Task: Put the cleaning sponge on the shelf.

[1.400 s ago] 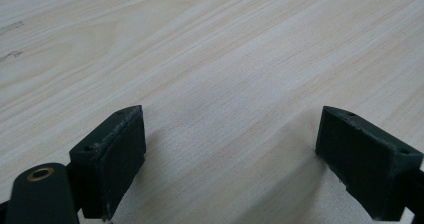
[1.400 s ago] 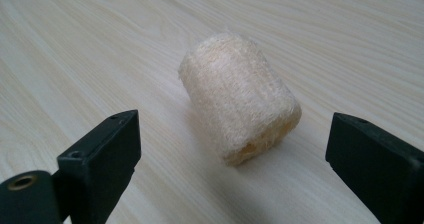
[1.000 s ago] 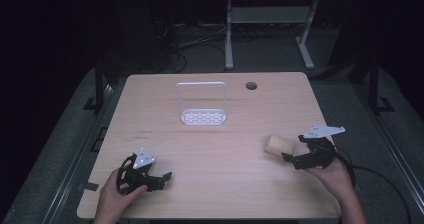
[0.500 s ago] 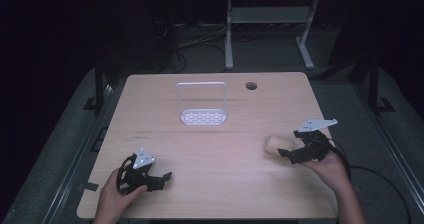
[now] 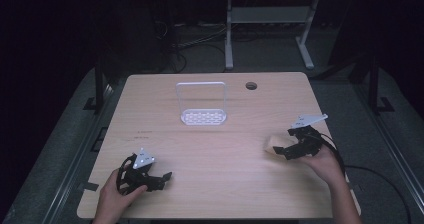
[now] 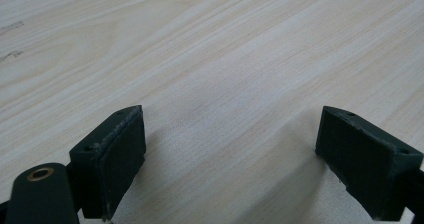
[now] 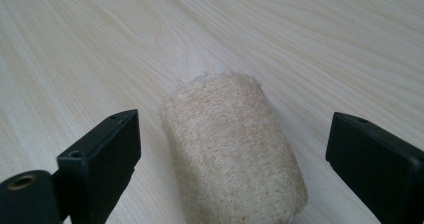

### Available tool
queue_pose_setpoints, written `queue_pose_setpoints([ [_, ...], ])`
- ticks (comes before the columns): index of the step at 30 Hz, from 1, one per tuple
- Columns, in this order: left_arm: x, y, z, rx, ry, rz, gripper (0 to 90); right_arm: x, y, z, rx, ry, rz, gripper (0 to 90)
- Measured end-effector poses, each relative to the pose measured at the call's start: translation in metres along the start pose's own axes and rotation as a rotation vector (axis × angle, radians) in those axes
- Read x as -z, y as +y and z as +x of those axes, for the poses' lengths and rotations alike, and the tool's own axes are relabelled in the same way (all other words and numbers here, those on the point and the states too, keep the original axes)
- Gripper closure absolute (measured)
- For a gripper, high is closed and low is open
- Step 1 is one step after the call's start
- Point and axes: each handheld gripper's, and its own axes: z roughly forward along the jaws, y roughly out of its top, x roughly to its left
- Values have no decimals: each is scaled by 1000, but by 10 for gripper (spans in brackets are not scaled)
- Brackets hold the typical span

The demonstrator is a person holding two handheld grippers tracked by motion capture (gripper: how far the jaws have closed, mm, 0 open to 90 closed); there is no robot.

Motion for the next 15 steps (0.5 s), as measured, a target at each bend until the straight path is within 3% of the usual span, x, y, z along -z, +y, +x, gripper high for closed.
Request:
queue_pose_setpoints([
  [8, 0, 0, 0, 0, 0, 0, 118, -9, 1, -2, 6, 14, 22, 73],
  [15, 0, 0, 0, 0, 0, 0, 118, -21, 0, 0, 25, 12, 78, 77],
])
